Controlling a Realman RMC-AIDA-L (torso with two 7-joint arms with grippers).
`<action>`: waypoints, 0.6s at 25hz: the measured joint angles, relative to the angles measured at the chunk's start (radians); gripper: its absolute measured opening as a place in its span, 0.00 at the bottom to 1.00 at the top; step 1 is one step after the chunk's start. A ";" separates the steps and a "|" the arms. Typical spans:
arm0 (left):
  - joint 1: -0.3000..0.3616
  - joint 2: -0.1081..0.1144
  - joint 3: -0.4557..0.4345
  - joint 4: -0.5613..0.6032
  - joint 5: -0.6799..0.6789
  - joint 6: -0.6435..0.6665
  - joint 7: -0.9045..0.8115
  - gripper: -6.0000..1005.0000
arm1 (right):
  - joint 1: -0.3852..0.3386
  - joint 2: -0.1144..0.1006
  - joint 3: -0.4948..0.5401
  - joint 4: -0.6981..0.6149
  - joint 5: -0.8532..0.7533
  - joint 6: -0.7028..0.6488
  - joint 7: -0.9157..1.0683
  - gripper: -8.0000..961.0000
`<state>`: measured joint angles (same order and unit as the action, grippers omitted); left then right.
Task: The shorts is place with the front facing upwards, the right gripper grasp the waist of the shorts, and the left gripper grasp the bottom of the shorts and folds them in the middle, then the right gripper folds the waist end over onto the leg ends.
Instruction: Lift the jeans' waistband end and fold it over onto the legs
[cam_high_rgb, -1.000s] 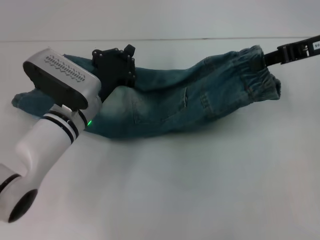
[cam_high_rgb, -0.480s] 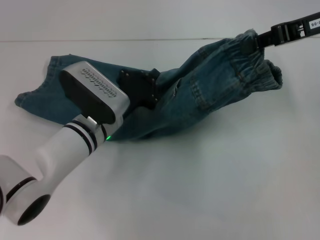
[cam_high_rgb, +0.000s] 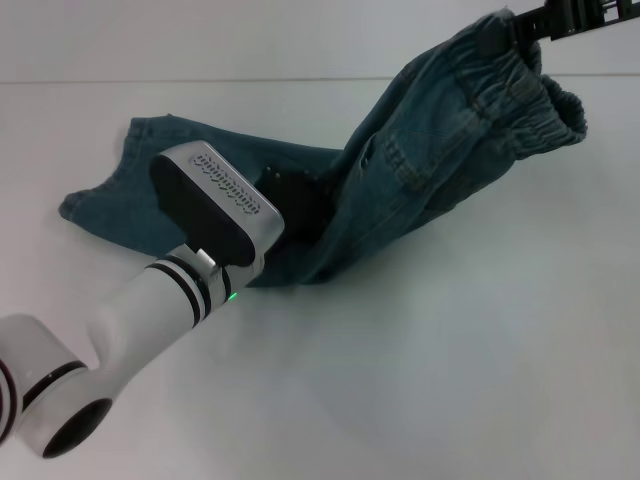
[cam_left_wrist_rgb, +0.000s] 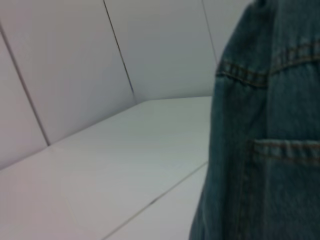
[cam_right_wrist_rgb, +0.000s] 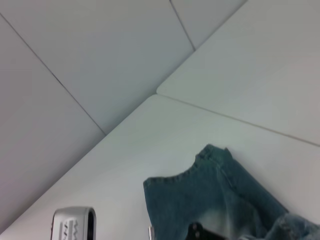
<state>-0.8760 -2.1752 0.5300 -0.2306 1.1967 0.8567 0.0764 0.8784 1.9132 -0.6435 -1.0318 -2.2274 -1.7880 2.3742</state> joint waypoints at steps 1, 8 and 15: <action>0.001 0.000 0.000 -0.005 0.006 0.000 0.000 0.01 | 0.001 -0.001 0.000 -0.006 0.001 -0.001 0.001 0.06; 0.001 0.000 -0.054 -0.072 0.081 0.005 0.000 0.01 | 0.028 0.005 0.000 -0.018 0.004 -0.003 0.003 0.06; 0.023 0.000 -0.258 -0.163 0.351 -0.005 0.000 0.01 | 0.056 0.014 -0.003 -0.020 0.010 -0.004 0.003 0.06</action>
<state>-0.8534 -2.1752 0.2723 -0.3938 1.5477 0.8521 0.0767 0.9345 1.9276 -0.6463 -1.0518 -2.2170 -1.7920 2.3775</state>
